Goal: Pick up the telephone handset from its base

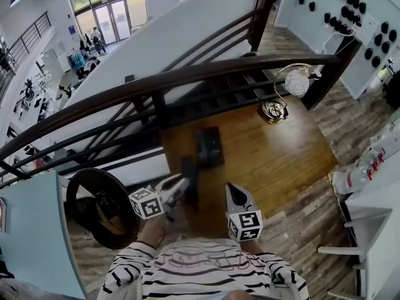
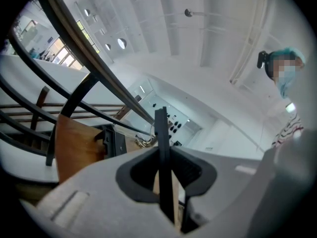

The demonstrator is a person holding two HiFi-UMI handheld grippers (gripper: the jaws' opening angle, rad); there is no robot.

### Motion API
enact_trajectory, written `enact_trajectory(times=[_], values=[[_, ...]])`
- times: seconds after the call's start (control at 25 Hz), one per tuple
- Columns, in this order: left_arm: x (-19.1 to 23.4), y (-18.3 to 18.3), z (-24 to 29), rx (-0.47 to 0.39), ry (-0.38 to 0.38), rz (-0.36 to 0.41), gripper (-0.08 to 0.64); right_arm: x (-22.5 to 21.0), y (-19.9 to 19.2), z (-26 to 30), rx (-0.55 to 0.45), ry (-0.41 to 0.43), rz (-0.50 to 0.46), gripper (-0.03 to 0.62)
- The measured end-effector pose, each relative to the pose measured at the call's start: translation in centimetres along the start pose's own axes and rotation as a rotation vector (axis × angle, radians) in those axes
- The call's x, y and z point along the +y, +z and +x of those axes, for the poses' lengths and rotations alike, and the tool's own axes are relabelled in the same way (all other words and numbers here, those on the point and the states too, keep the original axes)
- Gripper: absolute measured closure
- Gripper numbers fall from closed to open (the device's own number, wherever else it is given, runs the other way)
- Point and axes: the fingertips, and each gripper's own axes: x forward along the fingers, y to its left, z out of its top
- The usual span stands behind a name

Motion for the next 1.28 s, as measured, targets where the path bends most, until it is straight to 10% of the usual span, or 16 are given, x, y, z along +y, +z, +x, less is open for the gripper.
enact_trajectory(times=[1.28], values=[[-4.1,-3.9,-8.9,0.081,-0.082,0.028,0.486,8.7,-3.1,-5.4,-0.030,-0.058,0.046,0.592]])
